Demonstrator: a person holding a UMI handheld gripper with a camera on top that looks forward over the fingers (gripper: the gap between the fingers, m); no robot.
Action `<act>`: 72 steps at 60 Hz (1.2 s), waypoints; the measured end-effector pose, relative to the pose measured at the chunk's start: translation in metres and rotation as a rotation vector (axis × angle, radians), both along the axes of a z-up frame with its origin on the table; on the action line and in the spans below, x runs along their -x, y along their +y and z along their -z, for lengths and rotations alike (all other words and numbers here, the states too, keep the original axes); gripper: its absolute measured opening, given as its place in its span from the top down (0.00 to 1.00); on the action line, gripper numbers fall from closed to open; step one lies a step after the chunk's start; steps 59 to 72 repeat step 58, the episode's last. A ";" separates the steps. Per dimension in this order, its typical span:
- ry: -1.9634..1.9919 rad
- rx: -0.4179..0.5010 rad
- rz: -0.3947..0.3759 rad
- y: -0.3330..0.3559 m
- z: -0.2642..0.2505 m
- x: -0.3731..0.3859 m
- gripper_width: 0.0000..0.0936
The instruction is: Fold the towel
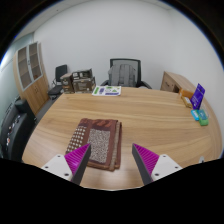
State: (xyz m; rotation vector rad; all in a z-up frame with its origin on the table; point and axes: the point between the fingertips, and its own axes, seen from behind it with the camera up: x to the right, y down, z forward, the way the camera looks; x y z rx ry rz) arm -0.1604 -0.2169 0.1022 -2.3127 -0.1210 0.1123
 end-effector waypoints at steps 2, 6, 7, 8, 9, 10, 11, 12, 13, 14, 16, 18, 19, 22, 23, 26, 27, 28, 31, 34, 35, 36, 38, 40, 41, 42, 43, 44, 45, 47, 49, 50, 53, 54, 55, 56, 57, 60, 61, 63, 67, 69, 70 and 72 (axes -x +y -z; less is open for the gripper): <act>-0.007 -0.011 -0.003 -0.007 -0.009 0.002 0.08; -0.015 -0.033 0.002 -0.022 -0.029 0.007 0.08; -0.013 -0.039 0.003 -0.026 -0.033 0.008 0.08; -0.012 -0.043 0.004 -0.031 -0.038 0.010 0.08; -0.011 -0.047 0.006 -0.035 -0.042 0.011 0.08; -0.011 -0.051 0.009 -0.040 -0.046 0.013 0.08; -0.010 -0.056 0.012 -0.045 -0.051 0.014 0.08; -0.009 -0.060 0.015 -0.050 -0.055 0.016 0.08; -0.008 -0.065 0.018 -0.055 -0.060 0.018 0.08; -0.010 -0.071 0.023 -0.060 -0.064 0.021 0.08; -0.012 -0.080 0.033 -0.071 -0.073 0.022 0.08; -0.017 -0.090 0.044 -0.083 -0.081 0.025 0.08; -0.019 -0.097 0.050 -0.090 -0.085 0.026 0.08; -0.026 -0.111 0.067 -0.109 -0.097 0.029 0.08; -0.030 -0.115 0.072 -0.115 -0.099 0.031 0.08; -0.030 -0.124 0.088 -0.137 -0.109 0.035 0.08; -0.029 -0.128 0.092 -0.143 -0.111 0.037 0.08; -0.028 -0.132 0.096 -0.150 -0.113 0.038 0.08; -0.027 -0.141 0.106 -0.167 -0.119 0.043 0.09; -0.037 -0.143 0.115 -0.183 -0.124 0.046 0.08; -0.040 -0.146 0.116 -0.188 -0.126 0.047 0.08; -0.043 -0.149 0.116 -0.192 -0.128 0.047 0.08; -0.050 -0.155 0.119 -0.200 -0.132 0.048 0.08; -0.057 -0.165 0.122 -0.207 -0.137 0.049 0.08; -0.060 -0.170 0.124 -0.209 -0.139 0.049 0.08; -0.064 -0.175 0.126 -0.212 -0.141 0.049 0.08; -0.069 -0.180 0.128 -0.214 -0.143 0.049 0.08; -0.073 -0.182 0.128 -0.213 -0.144 0.048 0.08; -0.078 -0.187 0.130 -0.218 -0.146 0.049 0.08; -0.082 -0.192 0.131 -0.223 -0.149 0.050 0.08; -0.082 -0.191 0.133 -0.225 -0.152 0.052 0.08; -0.081 -0.192 0.132 -0.226 -0.153 0.053 0.08; -0.081 -0.198 0.130 -0.230 -0.156 0.056 0.08; -0.080 -0.199 0.129 -0.232 -0.157 0.057 0.08; -0.080 -0.200 0.128 -0.233 -0.158 0.059 0.08; -0.079 -0.202 0.126 -0.234 -0.158 0.060 0.08; -0.078 -0.203 0.124 -0.234 -0.159 0.061 0.08; -0.078 -0.204 0.122 -0.235 -0.159 0.062 0.08; -0.078 -0.204 0.122 -0.235 -0.159 0.062 0.08; -0.078 -0.204 0.122 -0.235 -0.159 0.062 0.08; -0.078 -0.204 0.122 -0.235 -0.159 0.062 0.08; -0.078 -0.204 0.122 -0.235 -0.159 0.062 0.08; -0.078 -0.204 0.122 -0.235 -0.159 0.062 0.08; -0.078 -0.204 0.122 -0.235 -0.159 0.062 0.08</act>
